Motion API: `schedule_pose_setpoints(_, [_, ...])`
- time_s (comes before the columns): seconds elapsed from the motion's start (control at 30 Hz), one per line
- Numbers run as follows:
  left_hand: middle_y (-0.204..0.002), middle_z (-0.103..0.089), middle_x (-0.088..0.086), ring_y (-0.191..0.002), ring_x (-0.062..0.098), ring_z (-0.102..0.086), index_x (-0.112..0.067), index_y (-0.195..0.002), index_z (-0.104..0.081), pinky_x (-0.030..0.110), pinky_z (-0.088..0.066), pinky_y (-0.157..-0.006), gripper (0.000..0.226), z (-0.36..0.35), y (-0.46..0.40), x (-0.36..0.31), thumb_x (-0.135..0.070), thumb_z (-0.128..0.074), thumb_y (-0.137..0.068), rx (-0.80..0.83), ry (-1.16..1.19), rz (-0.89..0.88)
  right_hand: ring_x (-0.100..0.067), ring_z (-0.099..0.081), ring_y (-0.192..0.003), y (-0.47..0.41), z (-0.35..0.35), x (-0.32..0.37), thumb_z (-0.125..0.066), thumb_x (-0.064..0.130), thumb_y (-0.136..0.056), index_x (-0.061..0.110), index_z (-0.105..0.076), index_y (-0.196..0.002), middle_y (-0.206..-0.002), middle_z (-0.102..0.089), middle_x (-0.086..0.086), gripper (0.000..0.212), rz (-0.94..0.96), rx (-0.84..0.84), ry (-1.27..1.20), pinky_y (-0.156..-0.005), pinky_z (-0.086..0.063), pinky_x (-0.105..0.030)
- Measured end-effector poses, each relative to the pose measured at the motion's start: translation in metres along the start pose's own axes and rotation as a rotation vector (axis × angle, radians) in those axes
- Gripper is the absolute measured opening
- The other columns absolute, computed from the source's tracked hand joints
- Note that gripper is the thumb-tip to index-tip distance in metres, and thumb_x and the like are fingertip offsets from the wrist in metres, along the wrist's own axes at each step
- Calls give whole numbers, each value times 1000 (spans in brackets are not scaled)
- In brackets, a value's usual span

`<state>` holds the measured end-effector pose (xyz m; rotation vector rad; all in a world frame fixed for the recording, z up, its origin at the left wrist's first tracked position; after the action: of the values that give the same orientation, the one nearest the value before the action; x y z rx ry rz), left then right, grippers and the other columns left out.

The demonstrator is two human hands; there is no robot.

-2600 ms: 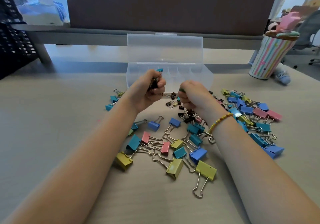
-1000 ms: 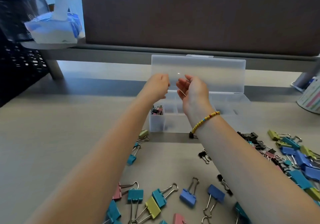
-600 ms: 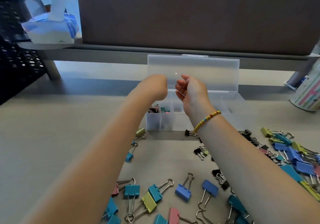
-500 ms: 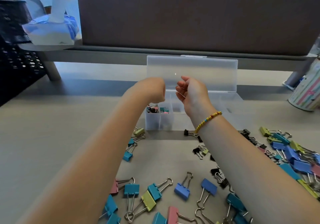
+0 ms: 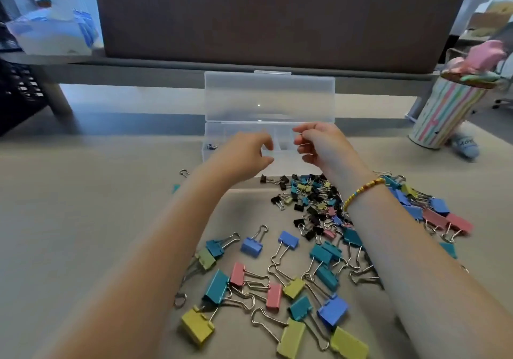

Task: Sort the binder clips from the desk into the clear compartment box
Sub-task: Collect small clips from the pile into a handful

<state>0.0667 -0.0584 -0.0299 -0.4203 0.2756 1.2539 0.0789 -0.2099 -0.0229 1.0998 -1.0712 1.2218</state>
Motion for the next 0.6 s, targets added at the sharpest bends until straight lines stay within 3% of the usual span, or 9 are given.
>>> schedule_pose_setpoints(0.07, [-94, -62, 3, -87, 20, -56, -17, -121, -48, 35, -49, -86, 33, -7, 8, -6, -26, -57, -90, 10, -4, 1, -10, -51, -66, 13, 11, -7, -40, 5, -95, 16, -58, -95, -76, -58, 1, 21, 30, 36, 214, -58, -41, -20])
schedule_pose_setpoints(0.17, [-82, -56, 2, -82, 24, -57, -14, -112, -45, 37, -50, -79, 30, -9, 18, -15, -27, -58, -89, -98, 17, -11, -7, -52, -73, 30, 25, -14, -48, 13, -95, 17, -58, -100, -82, -59, 3, 11, 81, 82, 450, -63, -42, -20])
schedule_pose_setpoints(0.27, [-88, -53, -2, -83, 16, -51, -13, -106, -54, 30, -45, -77, 27, -17, 32, -29, -32, -61, -88, 130, -19, -70, -7, -52, -78, 44, 38, -21, -58, 20, -91, 20, -58, -96, -86, -58, 7, 4, 94, 204, 690, -64, -39, -18])
schedule_pose_setpoints(0.37, [-84, -48, -9, -83, 10, -46, -15, -102, -59, 21, -37, -64, 28, -32, 42, -42, -37, -61, -86, 330, -130, -162, -8, -52, -80, 53, 49, -27, -61, 25, -90, 21, -57, -95, -87, -57, 8, 8, 22, 305, 949, -66, -38, -22])
schedule_pose_setpoints(0.5, [-98, -56, -2, -92, 16, -51, -15, -103, -54, 28, -43, -77, 39, -41, 41, -41, -44, -67, -79, 347, -158, -171, -7, -47, -74, 64, 58, -23, -64, 29, -87, 25, -51, -84, -83, -51, 7, 13, -9, 323, 1099, -58, -34, -23])
schedule_pose_setpoints(0.6, [-96, -56, -1, -88, 15, -50, -16, -101, -51, 25, -42, -73, 41, -43, 38, -38, -47, -65, -79, 326, -164, -174, -13, -51, -89, 70, 58, -25, -64, 35, -85, 24, -54, -92, -94, -55, 6, 16, -28, 378, 1199, -74, -41, -27])
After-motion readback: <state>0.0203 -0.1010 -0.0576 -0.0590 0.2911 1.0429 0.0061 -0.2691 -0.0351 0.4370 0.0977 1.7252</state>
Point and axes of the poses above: each hand's wrist, its own y-axis away from the middle knuckle, its own z-axis out of the back of the hand, x = y × z, the point moved 1 cm from there along -y, towards the middle knuckle
